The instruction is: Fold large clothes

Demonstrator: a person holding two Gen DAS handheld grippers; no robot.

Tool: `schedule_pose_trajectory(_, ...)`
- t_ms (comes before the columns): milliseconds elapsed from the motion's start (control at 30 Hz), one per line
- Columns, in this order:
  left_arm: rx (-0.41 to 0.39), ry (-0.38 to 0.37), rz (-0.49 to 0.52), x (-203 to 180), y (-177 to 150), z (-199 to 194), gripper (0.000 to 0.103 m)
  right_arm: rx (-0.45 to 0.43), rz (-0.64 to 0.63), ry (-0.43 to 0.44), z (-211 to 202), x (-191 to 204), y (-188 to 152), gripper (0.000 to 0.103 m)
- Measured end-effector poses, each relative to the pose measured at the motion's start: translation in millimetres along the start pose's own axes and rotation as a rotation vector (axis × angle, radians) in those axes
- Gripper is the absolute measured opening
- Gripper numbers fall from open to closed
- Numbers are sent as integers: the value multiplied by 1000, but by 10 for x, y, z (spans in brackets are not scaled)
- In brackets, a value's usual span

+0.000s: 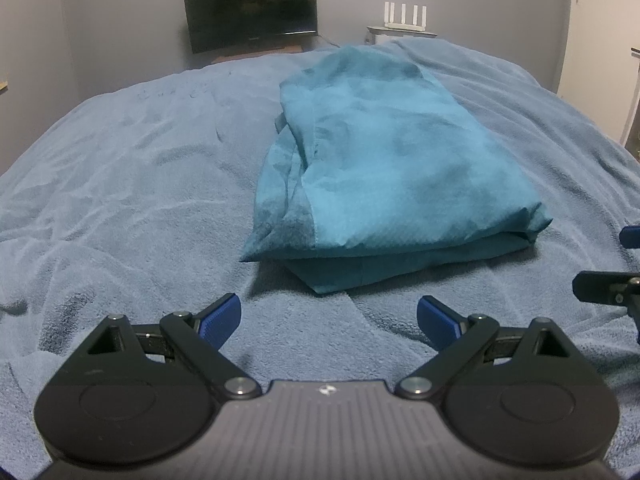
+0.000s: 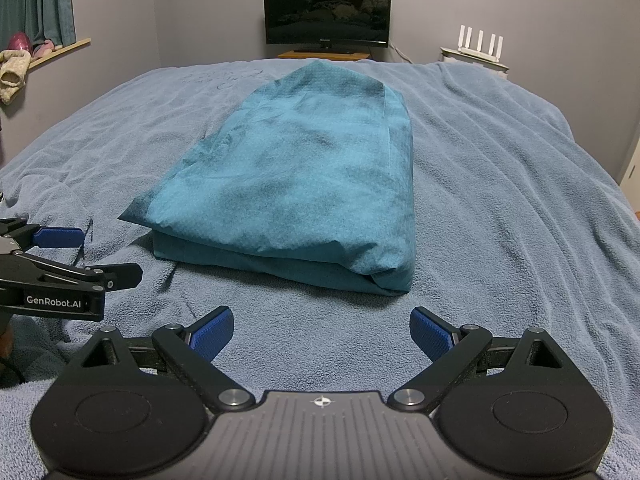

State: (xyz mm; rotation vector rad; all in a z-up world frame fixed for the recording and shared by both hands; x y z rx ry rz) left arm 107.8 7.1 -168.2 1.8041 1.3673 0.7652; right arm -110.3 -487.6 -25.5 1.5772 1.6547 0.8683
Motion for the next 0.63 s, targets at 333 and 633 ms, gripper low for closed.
schedule_pose_trajectory(333, 100, -58, -22, -31, -83, 85, 96, 3, -1, 0, 5, 25, -7, 96)
schedule_pose_trajectory(633, 33, -16, -15, 10, -17, 26, 97, 8, -2, 5, 27, 28, -21, 96)
Point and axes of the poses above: each gripper's, at about its wrist camera, not at the fingertips, and z roughly the way its jaws point, x to its left, y to its top, the point moved 5 cm from there along z, roughly the way its jaws point, and after that the axes turned 10 degrees about -x, right-handed, at the moved point
